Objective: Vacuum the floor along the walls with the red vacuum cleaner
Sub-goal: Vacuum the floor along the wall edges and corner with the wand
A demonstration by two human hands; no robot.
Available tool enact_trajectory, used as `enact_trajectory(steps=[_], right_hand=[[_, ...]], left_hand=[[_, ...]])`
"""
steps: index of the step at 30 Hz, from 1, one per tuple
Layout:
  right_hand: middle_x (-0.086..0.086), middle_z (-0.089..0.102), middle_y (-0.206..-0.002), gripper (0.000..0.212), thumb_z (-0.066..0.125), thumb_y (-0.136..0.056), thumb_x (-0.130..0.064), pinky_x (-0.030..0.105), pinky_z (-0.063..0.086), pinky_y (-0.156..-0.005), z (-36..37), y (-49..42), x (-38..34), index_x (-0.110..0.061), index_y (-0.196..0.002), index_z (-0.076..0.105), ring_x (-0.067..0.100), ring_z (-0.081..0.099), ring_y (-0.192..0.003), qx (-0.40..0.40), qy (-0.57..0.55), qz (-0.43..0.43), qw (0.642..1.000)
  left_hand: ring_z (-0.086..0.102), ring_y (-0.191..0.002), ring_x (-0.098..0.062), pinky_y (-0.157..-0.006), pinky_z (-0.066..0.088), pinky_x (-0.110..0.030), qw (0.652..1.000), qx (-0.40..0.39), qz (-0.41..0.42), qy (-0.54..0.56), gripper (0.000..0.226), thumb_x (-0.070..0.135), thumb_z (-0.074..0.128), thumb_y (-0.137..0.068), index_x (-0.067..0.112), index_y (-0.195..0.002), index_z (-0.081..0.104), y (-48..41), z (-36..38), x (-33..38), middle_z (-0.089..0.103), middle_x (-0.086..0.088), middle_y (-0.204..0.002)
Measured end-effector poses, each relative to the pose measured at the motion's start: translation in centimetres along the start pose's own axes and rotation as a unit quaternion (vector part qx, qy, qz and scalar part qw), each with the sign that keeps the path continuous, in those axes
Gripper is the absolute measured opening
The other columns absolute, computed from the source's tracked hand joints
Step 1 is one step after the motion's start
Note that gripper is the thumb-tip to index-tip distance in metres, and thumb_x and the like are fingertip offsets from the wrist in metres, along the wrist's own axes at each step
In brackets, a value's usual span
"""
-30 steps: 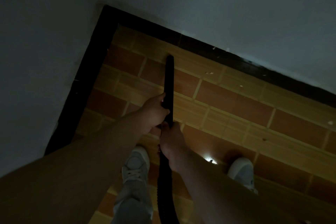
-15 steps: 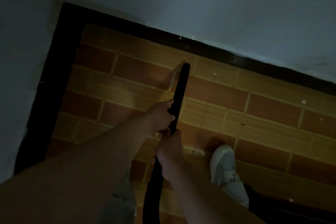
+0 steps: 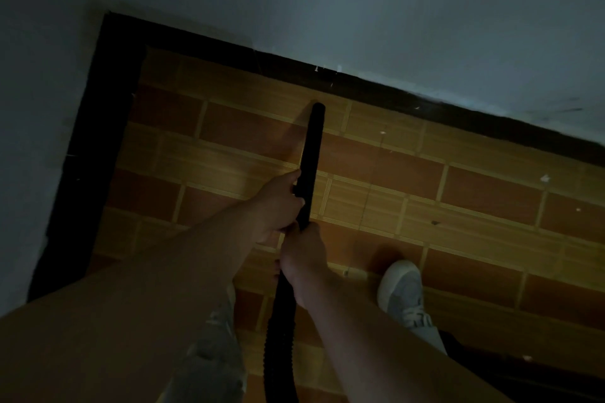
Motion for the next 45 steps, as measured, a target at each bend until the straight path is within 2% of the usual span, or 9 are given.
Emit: enact_trajectory(steps=[3, 8, 14, 20, 25, 33, 36, 41, 45], right_hand=[[0.008, 0.064, -0.109, 0.022, 0.042, -0.105, -0.033, 0.034, 0.051, -0.068, -0.6, -0.9, -0.6, -0.016, -0.119, 0.048, 0.023, 0.063, -0.088, -0.009, 0.030, 0.000, 1.000], [0.011, 0.064, -0.112, 0.027, 0.038, -0.104, -0.032, 0.049, 0.059, -0.085, 1.1, -1.3, -2.0, -0.020, -0.128, 0.042, 0.031, 0.066, -0.096, -0.038, 0.054, -0.010, 0.998], [0.011, 0.062, -0.108, 0.031, 0.036, -0.106, -0.042, 0.042, 0.056, -0.077, 3.2, -1.7, -3.8, -0.019, -0.126, 0.042, 0.027, 0.062, -0.085, -0.062, 0.092, -0.031, 0.993], [0.014, 0.065, -0.110, 0.036, 0.039, -0.104, -0.047, 0.047, 0.058, -0.081, 6.8, -2.1, -5.7, -0.018, -0.126, 0.044, 0.034, 0.067, -0.096, -0.089, 0.146, -0.053, 0.984], [0.012, 0.065, -0.110, 0.037, 0.040, -0.101, -0.049, 0.052, 0.059, -0.084, 10.3, -2.2, -7.4, -0.020, -0.125, 0.046, 0.034, 0.068, -0.093, -0.111, 0.140, -0.056, 0.982], [0.011, 0.066, -0.116, 0.037, 0.042, -0.104, -0.042, 0.041, 0.057, -0.062, 16.0, -2.5, -10.1, -0.014, -0.127, 0.047, 0.029, 0.061, -0.080, -0.140, 0.144, -0.081, 0.976], [0.017, 0.065, -0.118, 0.038, 0.042, -0.105, -0.037, 0.045, 0.058, -0.078, 17.5, -2.9, -11.2, -0.011, -0.132, 0.051, 0.029, 0.060, -0.086, -0.127, 0.161, -0.117, 0.972], [0.010, 0.066, -0.114, 0.033, 0.041, -0.106, -0.037, 0.030, 0.050, -0.053, 19.5, -3.1, -11.4, -0.014, -0.128, 0.047, 0.021, 0.056, -0.063, -0.153, 0.132, -0.087, 0.976], [0.010, 0.063, -0.108, 0.039, 0.039, -0.106, -0.036, 0.041, 0.054, -0.074, 19.9, -3.2, -11.9, -0.010, -0.132, 0.052, 0.026, 0.059, -0.081, -0.126, 0.146, -0.135, 0.972]], left_hand=[[0.059, -0.104, -0.018, -0.066, 0.052, -0.020, 1.000, 0.018, -0.001, 0.011, 0.070, -0.007, 0.049, -0.100, 0.028, -0.157, 0.032, 0.0, -0.4, -0.2, 0.057, -0.005, -0.132], [0.059, -0.089, -0.006, -0.075, 0.054, -0.022, 0.999, 0.047, 0.000, 0.026, 0.068, -0.004, 0.051, -0.100, 0.033, -0.155, 0.036, -0.2, -2.3, -0.3, 0.061, 0.005, -0.115], [0.061, -0.086, -0.009, -0.050, 0.050, -0.020, 0.996, 0.063, -0.009, 0.058, 0.067, 0.000, 0.051, -0.102, 0.036, -0.156, 0.031, 0.0, -5.4, -0.4, 0.058, 0.007, -0.112], [0.062, -0.102, -0.018, -0.065, 0.055, -0.034, 0.991, 0.105, -0.032, 0.082, 0.071, 0.006, 0.055, -0.101, 0.040, -0.157, 0.028, -0.3, -9.6, -1.7, 0.054, 0.003, -0.137], [0.063, -0.100, -0.019, -0.060, 0.052, -0.030, 0.987, 0.124, -0.031, 0.097, 0.069, 0.004, 0.052, -0.102, 0.038, -0.157, 0.029, -0.8, -13.2, -1.9, 0.058, 0.001, -0.134], [0.065, -0.094, -0.025, -0.038, 0.044, -0.020, 0.985, 0.154, -0.026, 0.076, 0.057, 0.002, 0.048, -0.102, 0.031, -0.151, 0.041, -1.5, -19.3, -2.6, 0.060, -0.008, -0.127], [0.063, -0.086, -0.020, -0.040, 0.047, -0.022, 0.984, 0.168, -0.025, 0.051, 0.055, 0.003, 0.047, -0.102, 0.029, -0.150, 0.040, -1.7, -21.1, -2.8, 0.059, -0.006, -0.125], [0.063, -0.086, -0.020, -0.052, 0.052, -0.030, 0.984, 0.166, -0.037, 0.051, 0.043, 0.004, 0.043, -0.103, 0.025, -0.141, 0.049, -2.1, -22.9, -3.2, 0.063, -0.007, -0.113], [0.063, -0.087, -0.020, -0.051, 0.051, -0.029, 0.984, 0.163, -0.037, 0.062, 0.051, 0.004, 0.043, -0.103, 0.030, -0.147, 0.043, -2.1, -23.4, -3.2, 0.062, -0.007, -0.120]])
Point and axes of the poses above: each hand's wrist, its own y-axis away from the middle knuckle, its own z-axis out of the palm, x = y × z, the point moved 7 cm from there along -y, towards the middle knuckle
